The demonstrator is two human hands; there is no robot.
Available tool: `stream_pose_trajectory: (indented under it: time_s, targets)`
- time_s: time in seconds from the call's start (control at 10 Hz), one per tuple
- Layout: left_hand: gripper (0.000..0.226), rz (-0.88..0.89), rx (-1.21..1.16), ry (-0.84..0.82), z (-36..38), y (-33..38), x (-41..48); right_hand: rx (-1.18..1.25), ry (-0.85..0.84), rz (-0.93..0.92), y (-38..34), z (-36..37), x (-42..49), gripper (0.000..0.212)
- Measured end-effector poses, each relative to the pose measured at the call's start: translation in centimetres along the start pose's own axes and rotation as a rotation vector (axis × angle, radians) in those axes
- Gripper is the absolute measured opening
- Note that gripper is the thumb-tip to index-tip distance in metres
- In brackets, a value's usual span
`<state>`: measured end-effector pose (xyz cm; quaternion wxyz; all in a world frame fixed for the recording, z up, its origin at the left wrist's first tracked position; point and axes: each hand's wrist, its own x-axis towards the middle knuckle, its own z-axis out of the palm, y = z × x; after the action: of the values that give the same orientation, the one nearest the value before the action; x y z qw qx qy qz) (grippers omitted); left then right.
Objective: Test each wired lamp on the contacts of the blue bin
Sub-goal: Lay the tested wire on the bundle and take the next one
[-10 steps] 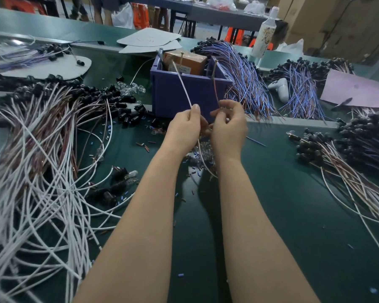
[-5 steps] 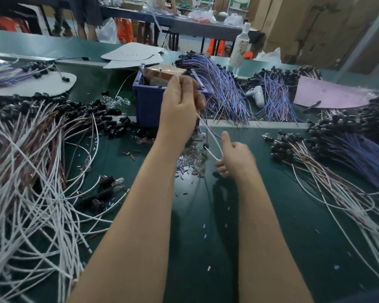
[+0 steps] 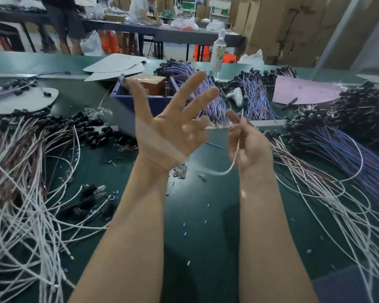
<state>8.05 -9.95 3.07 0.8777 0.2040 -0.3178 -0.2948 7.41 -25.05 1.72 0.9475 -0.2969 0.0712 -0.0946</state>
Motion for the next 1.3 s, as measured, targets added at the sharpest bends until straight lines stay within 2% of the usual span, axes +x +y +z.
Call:
stream_pose_trajectory:
  time_s: [0.1,0.2,0.3,0.4,0.5,0.6,0.7,0.8,0.9,1.0,1.1,1.2,1.3]
  targets:
    - [0.06,-0.027,0.809,0.602,0.4,-1.9,3.1,-0.228,-0.001,-0.074,-0.7,-0.9,-0.2,0.012]
    - [0.041,-0.177,1.376,0.686,0.8,-4.8,5.6,-0.492,0.003,-0.119,-1.6,-1.8,-0.4,0.016]
    - [0.026,-0.171,1.318,0.649,1.6,-7.2,7.7,-0.703,-0.034,-0.145,-3.6,-2.9,-0.4,0.025]
    - [0.021,-0.128,1.211,0.666,2.5,-8.9,10.0,-0.995,-0.06,-0.175,-6.8,-3.8,-1.1,0.037]
    - [0.025,-0.06,0.988,0.792,2.8,-10.3,12.2,-1.418,0.11,-0.204,-11.0,-5.2,-2.2,0.031]
    - [0.018,-0.025,0.666,0.884,2.9,-12.1,14.3,-1.718,0.525,-0.385,-14.6,-7.7,-2.9,0.017]
    - [0.012,-0.145,0.573,0.845,2.7,-15.7,15.9,-1.712,0.768,-0.408,-14.6,-10.0,-2.5,0.015]
    - [0.032,-0.334,0.695,0.795,2.3,-19.4,16.4,-1.715,0.87,-0.226,-12.3,-12.9,-1.4,0.018]
    - [0.027,-0.477,0.733,0.778,0.0,-21.7,16.1,-1.745,0.919,-0.155,-10.2,-15.2,-0.8,0.02]
    - [0.012,-0.494,0.73,0.809,-1.2,-22.2,15.6,-1.772,0.938,-0.19,-10.0,-15.7,-0.4,0.025]
    - [0.024,-0.434,0.648,0.813,-1.4,-21.8,15.1,-1.752,0.938,-0.285,-10.0,-14.8,-0.4,0.032]
    - [0.024,-0.31,0.618,0.79,-0.4,-19.4,13.8,-1.609,0.834,-0.541,-8.8,-12.6,-0.3,0.031]
    - [0.023,-0.102,0.647,0.848,0.1,-15.4,11.7,-1.473,0.545,-0.605,-5.7,-9.0,0.3,0.026]
